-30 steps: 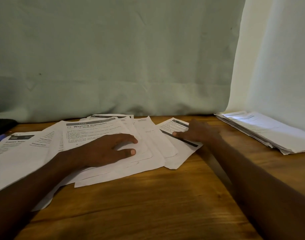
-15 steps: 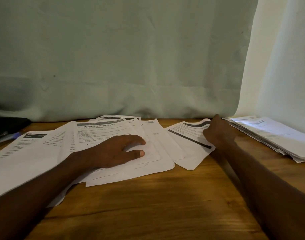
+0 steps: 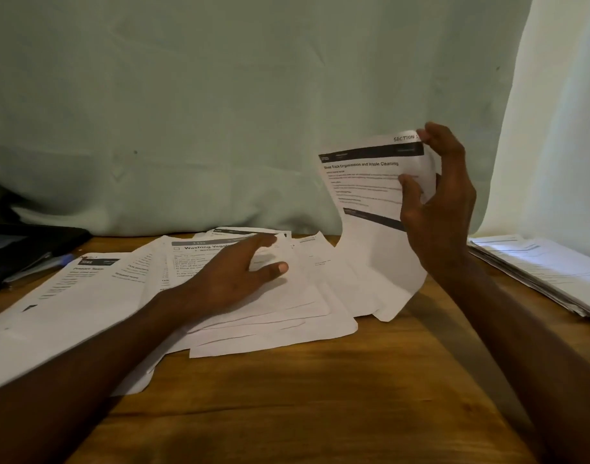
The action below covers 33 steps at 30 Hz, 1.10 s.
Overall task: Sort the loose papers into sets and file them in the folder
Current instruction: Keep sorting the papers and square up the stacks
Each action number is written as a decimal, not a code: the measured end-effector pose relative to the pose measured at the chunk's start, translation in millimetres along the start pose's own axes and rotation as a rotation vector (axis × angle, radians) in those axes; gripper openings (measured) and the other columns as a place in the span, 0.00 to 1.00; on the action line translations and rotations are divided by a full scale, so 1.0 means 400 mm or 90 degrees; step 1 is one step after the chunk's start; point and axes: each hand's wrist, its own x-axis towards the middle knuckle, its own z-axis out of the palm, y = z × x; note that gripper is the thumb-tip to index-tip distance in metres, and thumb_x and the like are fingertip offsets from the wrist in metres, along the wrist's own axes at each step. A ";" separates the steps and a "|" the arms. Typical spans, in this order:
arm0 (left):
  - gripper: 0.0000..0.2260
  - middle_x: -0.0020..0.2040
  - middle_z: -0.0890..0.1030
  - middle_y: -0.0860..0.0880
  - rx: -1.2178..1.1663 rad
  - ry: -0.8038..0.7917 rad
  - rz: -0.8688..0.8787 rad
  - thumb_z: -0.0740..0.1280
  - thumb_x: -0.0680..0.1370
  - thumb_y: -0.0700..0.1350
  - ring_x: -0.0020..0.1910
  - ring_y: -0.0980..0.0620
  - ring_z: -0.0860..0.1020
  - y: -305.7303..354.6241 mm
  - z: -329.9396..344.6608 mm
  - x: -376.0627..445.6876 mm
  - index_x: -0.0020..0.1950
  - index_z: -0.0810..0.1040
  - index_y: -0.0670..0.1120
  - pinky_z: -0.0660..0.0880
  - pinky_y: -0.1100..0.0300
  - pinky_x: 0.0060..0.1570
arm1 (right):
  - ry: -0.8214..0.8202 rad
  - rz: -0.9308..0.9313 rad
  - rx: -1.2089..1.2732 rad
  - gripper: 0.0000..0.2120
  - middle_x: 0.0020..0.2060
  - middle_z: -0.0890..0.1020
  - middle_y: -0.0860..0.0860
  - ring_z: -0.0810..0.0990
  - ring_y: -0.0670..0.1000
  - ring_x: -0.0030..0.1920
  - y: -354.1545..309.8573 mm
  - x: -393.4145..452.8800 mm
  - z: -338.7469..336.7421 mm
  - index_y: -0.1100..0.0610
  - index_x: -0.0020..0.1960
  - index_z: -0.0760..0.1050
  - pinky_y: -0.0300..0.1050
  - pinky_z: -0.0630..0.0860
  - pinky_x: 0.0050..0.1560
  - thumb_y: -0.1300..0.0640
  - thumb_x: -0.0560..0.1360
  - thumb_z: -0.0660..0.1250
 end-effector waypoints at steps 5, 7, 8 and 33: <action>0.30 0.71 0.74 0.56 -0.103 0.109 -0.040 0.65 0.77 0.64 0.66 0.60 0.70 -0.008 -0.038 0.017 0.76 0.70 0.54 0.66 0.61 0.62 | 0.114 -0.082 0.044 0.23 0.69 0.73 0.52 0.76 0.52 0.69 -0.059 0.055 -0.043 0.68 0.73 0.66 0.56 0.81 0.61 0.70 0.79 0.65; 0.29 0.70 0.76 0.58 -0.176 0.142 -0.059 0.67 0.77 0.63 0.68 0.61 0.72 -0.006 -0.044 0.023 0.74 0.71 0.53 0.67 0.63 0.62 | 0.144 -0.071 0.099 0.22 0.70 0.70 0.49 0.76 0.50 0.69 -0.082 0.067 -0.047 0.71 0.72 0.65 0.53 0.82 0.58 0.70 0.80 0.65; 0.28 0.69 0.76 0.58 -0.216 0.150 -0.069 0.68 0.77 0.63 0.68 0.61 0.73 -0.004 -0.045 0.026 0.74 0.72 0.54 0.68 0.65 0.61 | 0.153 -0.069 0.118 0.21 0.70 0.69 0.49 0.75 0.50 0.70 -0.089 0.071 -0.048 0.72 0.71 0.64 0.53 0.83 0.58 0.69 0.81 0.65; 0.17 0.61 0.85 0.53 -0.573 0.049 0.042 0.70 0.75 0.49 0.61 0.51 0.83 0.101 -0.053 -0.012 0.65 0.81 0.51 0.79 0.52 0.61 | 0.052 0.227 0.388 0.31 0.68 0.78 0.53 0.82 0.51 0.63 -0.171 0.064 -0.038 0.61 0.76 0.59 0.51 0.85 0.51 0.68 0.79 0.69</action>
